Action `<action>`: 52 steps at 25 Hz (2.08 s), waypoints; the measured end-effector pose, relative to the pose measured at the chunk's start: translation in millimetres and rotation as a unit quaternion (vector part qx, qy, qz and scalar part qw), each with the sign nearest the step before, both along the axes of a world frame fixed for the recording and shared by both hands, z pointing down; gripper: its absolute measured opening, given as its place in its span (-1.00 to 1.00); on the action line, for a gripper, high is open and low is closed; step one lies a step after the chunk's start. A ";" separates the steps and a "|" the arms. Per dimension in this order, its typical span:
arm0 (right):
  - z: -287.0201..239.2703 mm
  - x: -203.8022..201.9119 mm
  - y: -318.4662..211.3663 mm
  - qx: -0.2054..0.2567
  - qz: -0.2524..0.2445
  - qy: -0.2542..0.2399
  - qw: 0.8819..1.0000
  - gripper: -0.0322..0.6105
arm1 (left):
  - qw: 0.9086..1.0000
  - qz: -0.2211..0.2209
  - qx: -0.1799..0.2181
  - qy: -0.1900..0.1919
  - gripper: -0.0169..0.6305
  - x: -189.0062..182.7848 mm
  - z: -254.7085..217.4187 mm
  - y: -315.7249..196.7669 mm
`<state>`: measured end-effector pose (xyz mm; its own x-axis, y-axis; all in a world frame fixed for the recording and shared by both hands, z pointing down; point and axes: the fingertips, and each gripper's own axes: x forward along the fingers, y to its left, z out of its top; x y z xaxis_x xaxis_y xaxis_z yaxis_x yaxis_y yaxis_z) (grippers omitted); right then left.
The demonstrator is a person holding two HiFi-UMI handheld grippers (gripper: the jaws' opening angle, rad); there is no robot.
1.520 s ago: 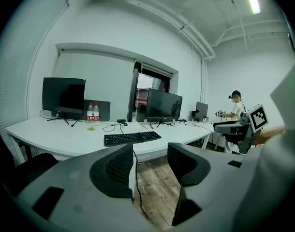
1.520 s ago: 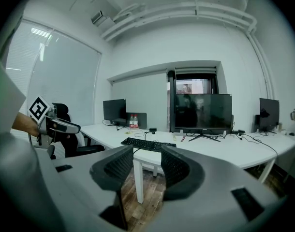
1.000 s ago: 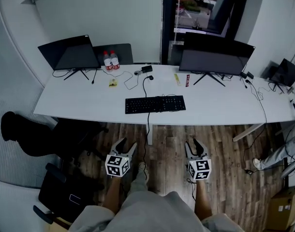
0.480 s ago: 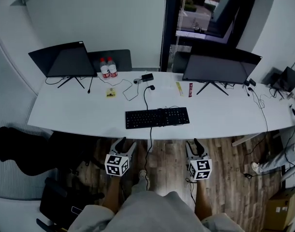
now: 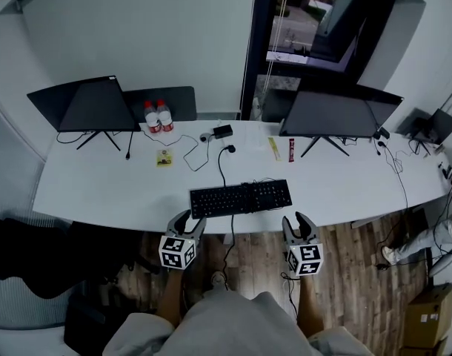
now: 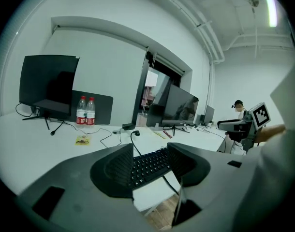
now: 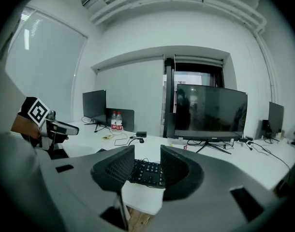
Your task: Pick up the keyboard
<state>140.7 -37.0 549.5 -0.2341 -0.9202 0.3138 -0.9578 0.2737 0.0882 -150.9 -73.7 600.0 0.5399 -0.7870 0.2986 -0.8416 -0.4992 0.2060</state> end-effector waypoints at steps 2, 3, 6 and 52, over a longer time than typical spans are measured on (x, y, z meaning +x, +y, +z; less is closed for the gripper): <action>0.6 -0.7 -9.1 0.001 0.006 0.002 1.000 -0.42 | 1.000 0.007 0.001 0.001 -0.27 0.7 2.0 -13.1; 0.8 -0.8 -13.2 0.001 0.010 0.003 1.000 -0.42 | 1.000 0.011 0.001 0.002 -0.28 1.0 2.8 -19.5; 1.0 1.0 -25.1 0.001 0.021 0.006 1.000 -0.42 | 1.000 0.023 0.004 0.003 -0.28 2.9 2.0 -37.9; 27.6 46.1 -180.6 -0.030 -0.033 -0.023 0.999 -0.45 | 0.997 -0.052 -0.043 -0.025 -0.30 22.6 23.6 -148.3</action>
